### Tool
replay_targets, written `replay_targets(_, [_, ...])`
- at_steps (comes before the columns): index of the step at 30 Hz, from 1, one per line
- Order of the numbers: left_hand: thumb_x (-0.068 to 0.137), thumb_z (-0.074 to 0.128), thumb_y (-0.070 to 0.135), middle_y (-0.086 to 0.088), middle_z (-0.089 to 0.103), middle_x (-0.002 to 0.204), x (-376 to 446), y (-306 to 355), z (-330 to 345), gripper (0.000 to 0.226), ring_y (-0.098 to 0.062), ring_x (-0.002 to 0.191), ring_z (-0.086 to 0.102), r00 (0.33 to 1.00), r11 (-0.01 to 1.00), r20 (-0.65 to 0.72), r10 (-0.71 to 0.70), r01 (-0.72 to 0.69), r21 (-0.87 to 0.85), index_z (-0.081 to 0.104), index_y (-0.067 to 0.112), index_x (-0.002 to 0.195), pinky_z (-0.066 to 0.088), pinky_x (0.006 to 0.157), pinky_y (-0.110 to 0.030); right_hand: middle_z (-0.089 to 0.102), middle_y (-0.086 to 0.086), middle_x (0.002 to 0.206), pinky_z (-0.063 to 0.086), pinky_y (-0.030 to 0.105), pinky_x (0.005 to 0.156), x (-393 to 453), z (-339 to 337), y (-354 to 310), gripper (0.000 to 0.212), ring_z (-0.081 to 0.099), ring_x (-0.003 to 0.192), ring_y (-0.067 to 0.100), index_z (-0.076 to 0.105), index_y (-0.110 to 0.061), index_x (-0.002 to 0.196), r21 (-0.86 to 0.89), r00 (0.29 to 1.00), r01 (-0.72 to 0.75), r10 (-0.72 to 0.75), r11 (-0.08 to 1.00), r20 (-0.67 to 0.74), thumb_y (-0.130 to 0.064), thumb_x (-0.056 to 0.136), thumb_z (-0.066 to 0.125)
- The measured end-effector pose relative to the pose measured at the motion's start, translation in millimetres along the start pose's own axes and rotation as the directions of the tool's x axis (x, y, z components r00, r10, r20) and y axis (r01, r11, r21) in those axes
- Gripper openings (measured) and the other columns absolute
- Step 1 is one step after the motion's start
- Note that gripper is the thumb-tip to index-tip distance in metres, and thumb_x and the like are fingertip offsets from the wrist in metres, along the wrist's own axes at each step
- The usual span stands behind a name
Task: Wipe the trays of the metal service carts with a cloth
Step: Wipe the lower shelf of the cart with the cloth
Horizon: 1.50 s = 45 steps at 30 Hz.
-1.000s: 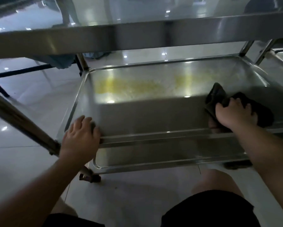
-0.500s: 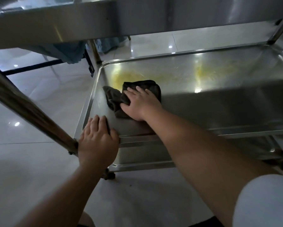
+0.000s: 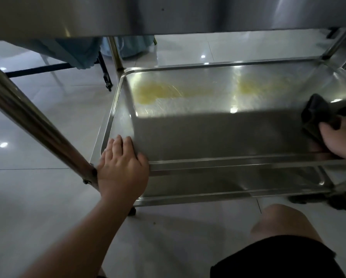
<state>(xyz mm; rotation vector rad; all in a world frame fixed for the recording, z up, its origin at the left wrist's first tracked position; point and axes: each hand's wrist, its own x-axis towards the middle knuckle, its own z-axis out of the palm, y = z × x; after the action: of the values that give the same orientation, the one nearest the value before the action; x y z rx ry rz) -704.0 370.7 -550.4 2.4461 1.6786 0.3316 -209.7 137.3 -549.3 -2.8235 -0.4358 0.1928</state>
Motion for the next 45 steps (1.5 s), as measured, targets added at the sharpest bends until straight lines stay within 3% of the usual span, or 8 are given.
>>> replay_targets(4, [0.106, 0.03, 0.036, -0.015, 0.027, 0.172, 1, 1, -1, 0.059, -0.031, 0.161, 0.017, 0.999, 1.0, 0.033, 0.011, -0.011, 0.024, 0.035, 0.013, 0.16, 0.014, 0.131, -0.047, 0.044, 0.017, 0.158, 0.036, 0.059, 0.117, -54, 4, -46, 0.091, 0.041, 0.144, 0.045, 0.044, -0.014, 0.152, -0.082, 1.0, -0.005, 0.005, 0.997, 0.007, -0.075, 0.086, 0.028])
replay_targets(9, [0.106, 0.024, 0.038, -0.014, 0.021, 0.174, -1, 3, -4, 0.063, -0.029, 0.163, 0.011, 0.999, 1.0, 0.046, 0.013, -0.014, 0.026, 0.027, 0.013, 0.165, 0.009, 0.132, -0.045, 0.018, 0.001, 0.174, 0.02, 0.054, 0.125, -140, 44, -140, 0.086, 0.018, 0.158, 0.031, 0.021, -0.023, 0.164, -0.157, 0.946, 0.315, -0.297, 0.936, 0.127, -0.073, 0.094, 0.017])
replay_targets(18, [0.107, 0.026, 0.038, -0.014, 0.015, 0.176, 1, -1, -3, 0.065, -0.027, 0.163, 0.007, 0.996, 0.998, 0.085, 0.008, -0.013, 0.054, 0.021, 0.013, 0.167, 0.005, 0.13, -0.043, 0.007, -0.009, 0.176, 0.002, 0.047, 0.13, -248, 94, -264, 0.084, 0.0, 0.162, 0.019, 0.014, -0.029, 0.167, 0.018, 0.574, 0.796, -0.765, 0.604, 0.291, -0.074, 0.097, 0.017])
replay_targets(23, [0.108, 0.025, 0.038, -0.013, 0.012, 0.176, -2, -5, -1, 0.065, -0.027, 0.164, 0.003, 0.996, 0.998, 0.088, 0.02, -0.025, 0.058, 0.017, 0.014, 0.168, 0.001, 0.13, -0.042, 0.02, -0.013, 0.173, 0.012, 0.043, 0.13, -251, 81, -205, 0.09, 0.012, 0.161, 0.014, 0.026, -0.03, 0.165, -0.007, 0.481, 0.871, -0.848, 0.492, 0.221, -0.085, 0.094, 0.015])
replay_targets(28, [0.109, 0.021, 0.039, -0.013, 0.005, 0.177, 3, -3, -7, 0.066, -0.027, 0.164, -0.004, 0.982, 0.999, 0.187, 0.006, -0.012, 0.036, 0.011, 0.014, 0.168, -0.003, 0.13, -0.043, 0.064, 0.008, 0.142, 0.045, 0.047, 0.113, -244, 70, -156, 0.054, 0.057, 0.133, 0.032, 0.063, -0.011, 0.137, 0.005, 0.377, 0.926, -0.926, 0.377, 0.03, -0.044, 0.095, 0.07])
replay_targets(32, [0.111, 0.025, 0.037, -0.011, 0.002, 0.177, 18, 0, -29, 0.064, -0.028, 0.163, -0.005, 0.918, 0.999, 0.395, -0.015, -0.003, 0.044, 0.008, 0.015, 0.168, -0.001, 0.132, -0.048, 0.069, 0.009, 0.107, 0.055, 0.045, 0.09, -251, 46, -150, 0.03, 0.064, 0.1, 0.034, 0.068, -0.008, 0.114, 0.013, 0.418, 0.908, -0.907, 0.419, 0.063, -0.017, 0.087, 0.078])
replay_targets(37, [0.103, 0.045, 0.036, -0.013, 0.031, 0.168, 5, 16, -86, 0.055, -0.033, 0.156, 0.028, 0.821, 0.961, 0.57, -0.04, -0.125, 0.247, 0.04, 0.017, 0.155, 0.03, 0.123, -0.054, 0.061, 0.002, 0.113, 0.042, 0.039, 0.08, -269, -21, -187, 0.021, 0.058, 0.11, 0.028, 0.054, -0.02, 0.12, -0.118, 0.551, 0.793, -0.62, 0.598, 0.559, -0.018, 0.1, 0.057])
replay_targets(45, [0.099, 0.046, 0.038, -0.005, 0.055, 0.144, -102, 36, -233, 0.052, -0.028, 0.133, 0.052, 0.596, 0.964, 0.79, -0.145, -0.096, 0.249, 0.049, 0.022, 0.149, 0.041, 0.107, -0.044, 0.068, 0.009, 0.128, 0.051, 0.037, 0.096, -345, -147, -193, 0.035, 0.066, 0.115, 0.027, 0.062, -0.013, 0.134, -0.255, 0.37, 0.734, -0.056, 0.629, 0.927, -0.023, 0.1, 0.066])
